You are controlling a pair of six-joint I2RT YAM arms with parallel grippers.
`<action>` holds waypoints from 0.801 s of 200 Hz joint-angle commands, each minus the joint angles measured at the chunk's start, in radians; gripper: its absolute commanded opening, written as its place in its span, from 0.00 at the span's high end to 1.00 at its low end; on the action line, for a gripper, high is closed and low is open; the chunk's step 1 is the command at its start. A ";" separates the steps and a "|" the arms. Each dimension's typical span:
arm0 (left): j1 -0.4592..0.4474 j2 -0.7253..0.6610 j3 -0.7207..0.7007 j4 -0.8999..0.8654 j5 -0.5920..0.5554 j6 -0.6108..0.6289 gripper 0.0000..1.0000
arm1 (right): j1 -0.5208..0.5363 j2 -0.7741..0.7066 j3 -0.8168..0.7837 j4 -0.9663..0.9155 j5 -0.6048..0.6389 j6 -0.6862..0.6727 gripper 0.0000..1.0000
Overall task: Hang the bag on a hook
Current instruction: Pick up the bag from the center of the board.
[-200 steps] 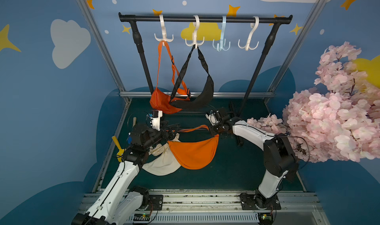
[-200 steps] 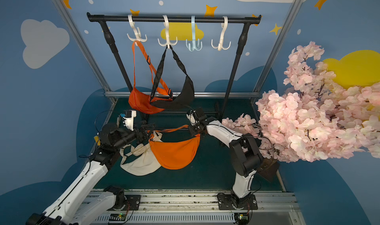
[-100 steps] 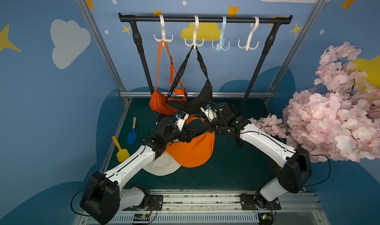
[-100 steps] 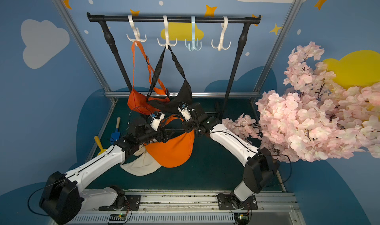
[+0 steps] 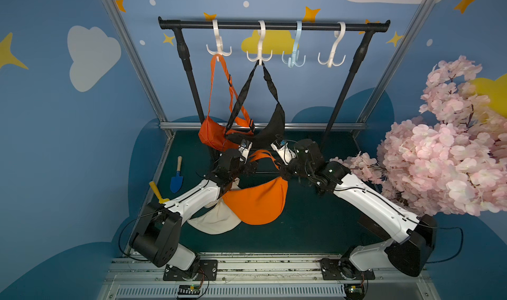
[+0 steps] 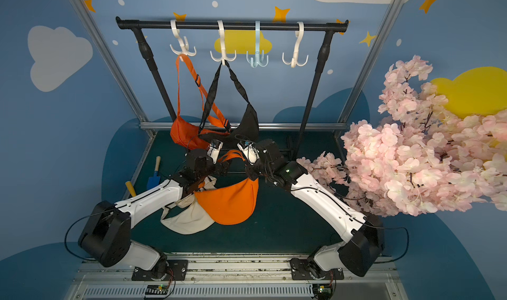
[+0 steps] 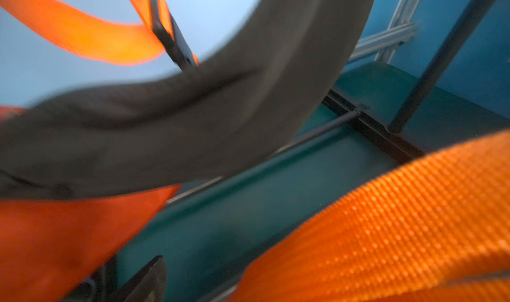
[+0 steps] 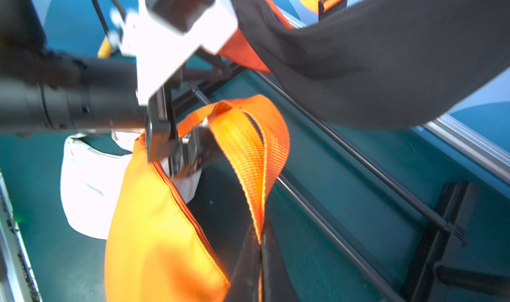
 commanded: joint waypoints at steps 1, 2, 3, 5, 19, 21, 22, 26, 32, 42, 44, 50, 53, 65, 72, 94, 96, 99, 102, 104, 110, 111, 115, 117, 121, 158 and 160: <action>0.015 0.008 0.038 0.045 -0.016 0.065 0.08 | 0.003 -0.041 -0.021 -0.005 -0.005 -0.005 1.00; 0.016 0.009 0.038 0.046 -0.013 0.067 0.09 | 0.003 -0.043 -0.021 -0.005 -0.005 -0.005 1.00; 0.017 0.010 0.039 0.047 -0.011 0.068 0.09 | 0.003 -0.045 -0.021 -0.005 -0.005 -0.004 1.00; 0.018 0.012 0.041 0.046 -0.006 0.070 0.10 | 0.003 -0.046 -0.022 -0.004 -0.004 -0.003 1.00; 0.031 0.022 0.058 0.044 0.030 0.076 0.21 | 0.002 -0.063 -0.022 -0.004 0.002 0.001 1.00; 0.032 0.023 0.061 0.042 0.036 0.075 0.23 | 0.001 -0.066 -0.021 -0.004 0.004 0.002 1.00; 0.032 0.023 0.061 0.042 0.038 0.076 0.25 | 0.001 -0.067 -0.021 -0.005 0.004 0.002 1.00; 0.035 0.024 0.068 0.038 0.050 0.078 0.34 | 0.000 -0.072 -0.019 -0.005 0.010 0.005 1.00; 0.035 0.026 0.077 0.031 0.065 0.086 0.62 | -0.004 -0.080 -0.017 -0.004 0.019 0.009 1.00; 0.029 0.022 0.088 0.028 0.062 0.085 0.86 | -0.010 -0.095 -0.012 0.000 0.035 0.016 1.00; 0.029 0.019 0.090 0.028 0.061 0.085 0.88 | -0.012 -0.097 -0.010 0.001 0.038 0.018 1.00; 0.025 0.011 0.099 0.021 0.062 0.083 0.94 | -0.016 -0.106 -0.003 0.004 0.044 0.023 1.00; 0.022 0.006 0.103 0.017 0.062 0.082 0.96 | -0.020 -0.109 -0.001 0.005 0.046 0.025 1.00; 0.014 -0.020 0.119 0.010 0.074 0.074 0.96 | -0.028 -0.126 0.013 0.016 0.054 0.030 1.00; 0.007 -0.036 0.127 0.005 0.090 0.071 0.96 | -0.031 -0.136 0.021 0.025 0.056 0.032 1.00; -0.022 -0.090 0.161 -0.017 0.122 0.073 0.96 | -0.040 -0.153 0.064 0.035 0.060 0.037 1.00; -0.024 -0.095 0.164 -0.018 0.125 0.071 0.96 | -0.041 -0.153 0.071 0.034 0.060 0.037 1.00; -0.028 -0.102 0.169 -0.021 0.129 0.071 0.96 | -0.042 -0.154 0.079 0.033 0.061 0.036 1.00; -0.031 -0.109 0.174 -0.021 0.134 0.070 0.96 | -0.043 -0.155 0.087 0.033 0.062 0.036 1.00; -0.033 -0.113 0.178 -0.022 0.137 0.070 0.96 | -0.043 -0.155 0.093 0.033 0.063 0.036 1.00; -0.038 -0.124 0.186 -0.023 0.146 0.067 0.96 | -0.046 -0.157 0.108 0.037 0.066 0.035 1.00; -0.039 -0.125 0.188 -0.022 0.147 0.067 0.96 | -0.046 -0.157 0.110 0.037 0.065 0.034 1.00; -0.042 -0.131 0.194 -0.021 0.153 0.064 0.96 | -0.047 -0.158 0.120 0.040 0.066 0.033 1.00; -0.044 -0.134 0.197 -0.020 0.156 0.063 0.96 | -0.048 -0.158 0.126 0.041 0.066 0.032 1.00; -0.046 -0.140 0.201 -0.016 0.160 0.057 0.96 | -0.049 -0.157 0.138 0.041 0.067 0.028 1.00; -0.062 -0.152 0.259 -0.016 0.211 0.045 0.96 | -0.075 -0.136 0.254 0.052 0.062 0.002 1.00; -0.064 -0.151 0.264 -0.016 0.214 0.046 0.96 | -0.077 -0.135 0.261 0.052 0.065 0.001 1.00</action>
